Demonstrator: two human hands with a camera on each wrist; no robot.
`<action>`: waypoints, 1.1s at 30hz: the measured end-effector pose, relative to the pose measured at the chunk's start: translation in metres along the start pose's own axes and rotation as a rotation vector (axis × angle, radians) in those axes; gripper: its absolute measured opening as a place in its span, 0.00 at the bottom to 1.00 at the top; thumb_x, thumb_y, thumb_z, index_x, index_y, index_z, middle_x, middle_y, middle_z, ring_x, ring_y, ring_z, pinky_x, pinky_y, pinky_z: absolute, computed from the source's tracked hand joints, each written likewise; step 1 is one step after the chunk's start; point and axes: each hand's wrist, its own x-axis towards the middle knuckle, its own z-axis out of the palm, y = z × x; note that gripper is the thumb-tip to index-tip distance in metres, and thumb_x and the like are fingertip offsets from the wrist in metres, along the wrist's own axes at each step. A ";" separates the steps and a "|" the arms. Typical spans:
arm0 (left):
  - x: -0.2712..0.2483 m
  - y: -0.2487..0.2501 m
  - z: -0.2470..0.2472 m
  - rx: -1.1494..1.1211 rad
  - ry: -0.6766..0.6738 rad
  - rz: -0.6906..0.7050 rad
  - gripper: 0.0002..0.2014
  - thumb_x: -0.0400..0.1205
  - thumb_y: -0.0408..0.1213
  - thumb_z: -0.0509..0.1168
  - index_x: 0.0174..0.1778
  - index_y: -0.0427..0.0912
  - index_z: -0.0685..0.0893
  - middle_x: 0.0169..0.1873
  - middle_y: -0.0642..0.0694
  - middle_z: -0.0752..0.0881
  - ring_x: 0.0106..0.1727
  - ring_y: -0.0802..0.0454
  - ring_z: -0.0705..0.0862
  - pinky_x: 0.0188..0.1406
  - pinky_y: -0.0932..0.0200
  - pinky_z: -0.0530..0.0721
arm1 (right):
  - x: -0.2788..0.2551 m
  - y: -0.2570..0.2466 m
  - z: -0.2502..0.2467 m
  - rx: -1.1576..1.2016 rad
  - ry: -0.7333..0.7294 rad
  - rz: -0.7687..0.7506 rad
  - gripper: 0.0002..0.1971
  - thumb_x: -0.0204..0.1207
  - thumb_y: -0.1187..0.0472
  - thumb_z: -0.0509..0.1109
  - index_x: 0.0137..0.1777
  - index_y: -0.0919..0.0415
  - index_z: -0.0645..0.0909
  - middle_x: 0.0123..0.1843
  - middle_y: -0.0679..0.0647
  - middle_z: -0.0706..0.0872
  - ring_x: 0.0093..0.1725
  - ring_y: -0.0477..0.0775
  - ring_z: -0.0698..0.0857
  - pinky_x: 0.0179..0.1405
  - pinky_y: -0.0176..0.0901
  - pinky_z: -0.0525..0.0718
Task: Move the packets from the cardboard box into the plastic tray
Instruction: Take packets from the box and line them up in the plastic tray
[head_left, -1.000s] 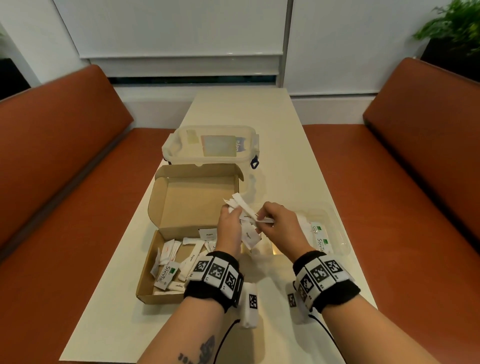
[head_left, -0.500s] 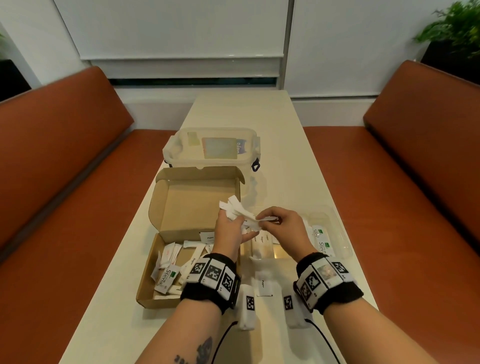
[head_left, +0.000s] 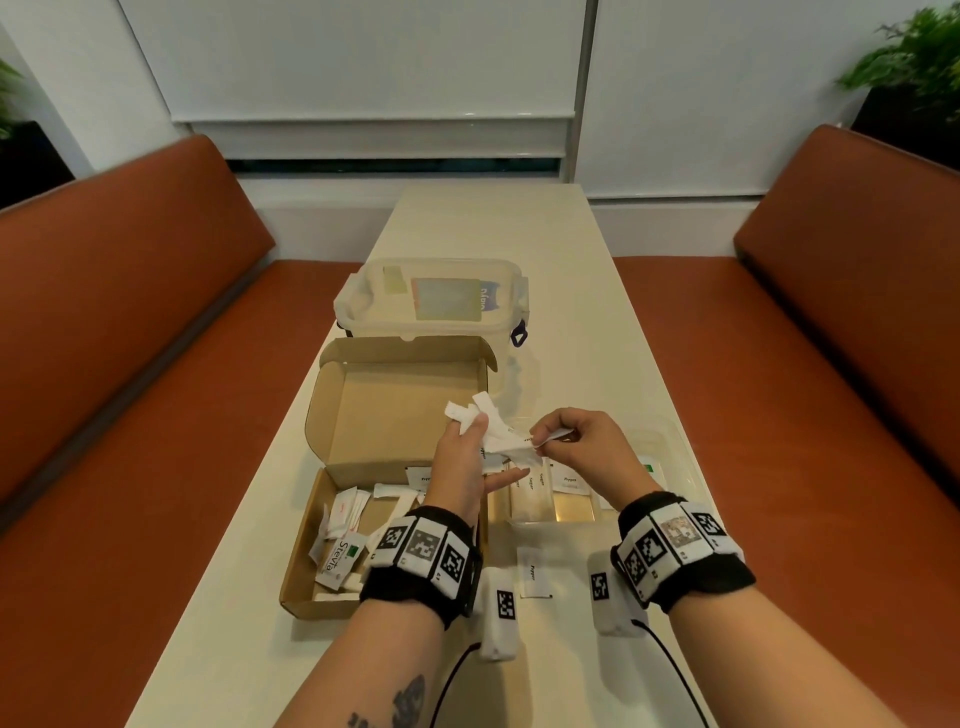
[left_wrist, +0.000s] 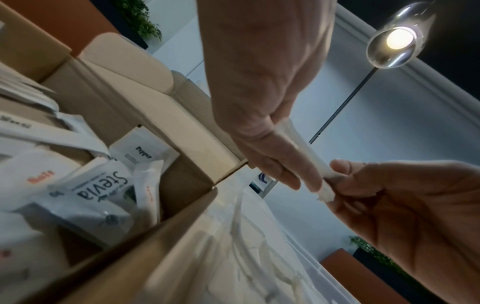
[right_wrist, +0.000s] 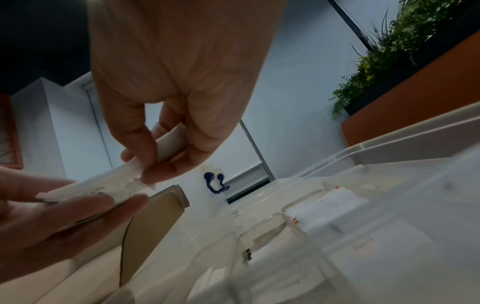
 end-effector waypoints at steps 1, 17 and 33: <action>0.000 -0.001 -0.001 0.032 0.005 0.017 0.12 0.86 0.39 0.59 0.65 0.42 0.75 0.64 0.35 0.79 0.57 0.37 0.85 0.27 0.54 0.88 | 0.000 0.001 0.000 0.026 -0.010 0.006 0.10 0.69 0.75 0.70 0.35 0.59 0.86 0.43 0.57 0.89 0.46 0.59 0.86 0.55 0.49 0.85; -0.008 -0.003 0.011 0.269 -0.011 0.093 0.13 0.86 0.32 0.57 0.67 0.41 0.74 0.61 0.36 0.81 0.58 0.39 0.85 0.39 0.42 0.90 | 0.012 0.001 -0.006 0.307 0.282 0.134 0.12 0.68 0.70 0.77 0.49 0.63 0.81 0.37 0.58 0.89 0.34 0.50 0.89 0.36 0.35 0.87; 0.001 -0.010 -0.014 0.265 0.151 0.330 0.04 0.86 0.35 0.58 0.54 0.46 0.75 0.47 0.48 0.83 0.47 0.55 0.85 0.31 0.54 0.90 | 0.025 0.029 0.048 -0.570 0.010 0.113 0.10 0.73 0.75 0.60 0.39 0.64 0.81 0.40 0.61 0.85 0.41 0.58 0.81 0.39 0.40 0.75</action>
